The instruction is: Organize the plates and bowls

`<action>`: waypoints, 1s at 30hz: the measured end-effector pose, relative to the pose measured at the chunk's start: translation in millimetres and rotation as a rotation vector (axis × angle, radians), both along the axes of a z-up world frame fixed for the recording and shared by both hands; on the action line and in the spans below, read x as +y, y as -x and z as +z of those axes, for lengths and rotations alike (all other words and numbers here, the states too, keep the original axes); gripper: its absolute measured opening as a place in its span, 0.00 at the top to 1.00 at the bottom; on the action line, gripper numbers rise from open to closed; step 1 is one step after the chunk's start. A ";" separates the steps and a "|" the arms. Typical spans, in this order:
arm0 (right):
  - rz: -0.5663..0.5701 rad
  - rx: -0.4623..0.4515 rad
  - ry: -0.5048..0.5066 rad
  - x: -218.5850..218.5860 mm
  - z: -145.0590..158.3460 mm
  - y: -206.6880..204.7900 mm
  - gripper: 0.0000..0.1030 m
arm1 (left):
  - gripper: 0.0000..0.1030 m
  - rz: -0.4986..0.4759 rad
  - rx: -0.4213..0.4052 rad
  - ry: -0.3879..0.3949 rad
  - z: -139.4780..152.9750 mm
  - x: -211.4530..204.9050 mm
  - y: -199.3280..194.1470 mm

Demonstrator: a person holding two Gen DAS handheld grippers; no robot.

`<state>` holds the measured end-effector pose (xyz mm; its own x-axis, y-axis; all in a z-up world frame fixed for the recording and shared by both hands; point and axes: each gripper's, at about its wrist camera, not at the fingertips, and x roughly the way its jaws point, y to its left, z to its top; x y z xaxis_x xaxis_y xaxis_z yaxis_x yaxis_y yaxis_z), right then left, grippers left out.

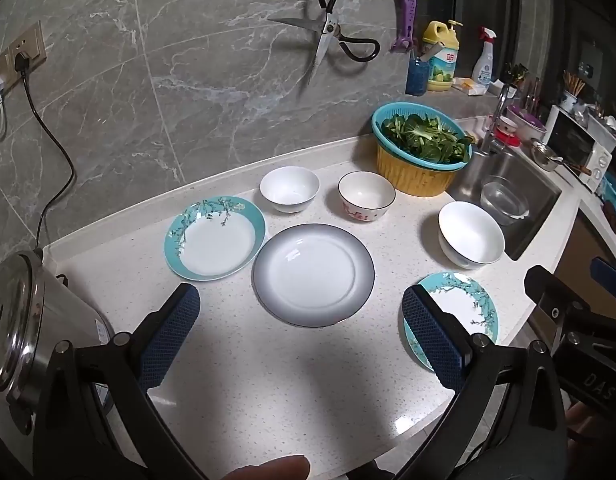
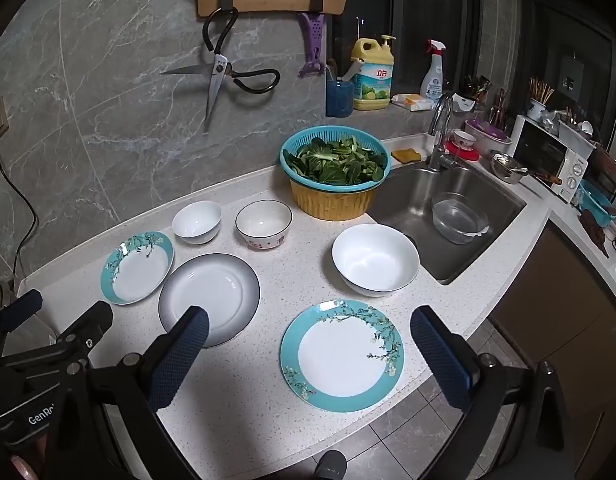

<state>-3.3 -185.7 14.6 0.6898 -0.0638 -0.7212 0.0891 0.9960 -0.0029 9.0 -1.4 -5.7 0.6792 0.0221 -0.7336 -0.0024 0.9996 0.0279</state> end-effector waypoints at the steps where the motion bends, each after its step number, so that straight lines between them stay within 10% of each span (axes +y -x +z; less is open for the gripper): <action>1: 0.000 0.000 0.000 0.0 -0.1 -0.1 0.00 | 0.00 0.000 0.001 -0.001 0.0 -0.4 -0.7; 30: 0.000 0.005 -0.001 -1.4 -0.9 -1.1 0.00 | 0.00 0.003 0.001 -0.001 -2.5 4.3 -2.6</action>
<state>-2.1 -187.1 13.6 0.6862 -0.0629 -0.7247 0.0890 0.9960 -0.0022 11.6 2.9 -8.2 0.6781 0.0250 -0.7345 -0.0051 0.9996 0.0293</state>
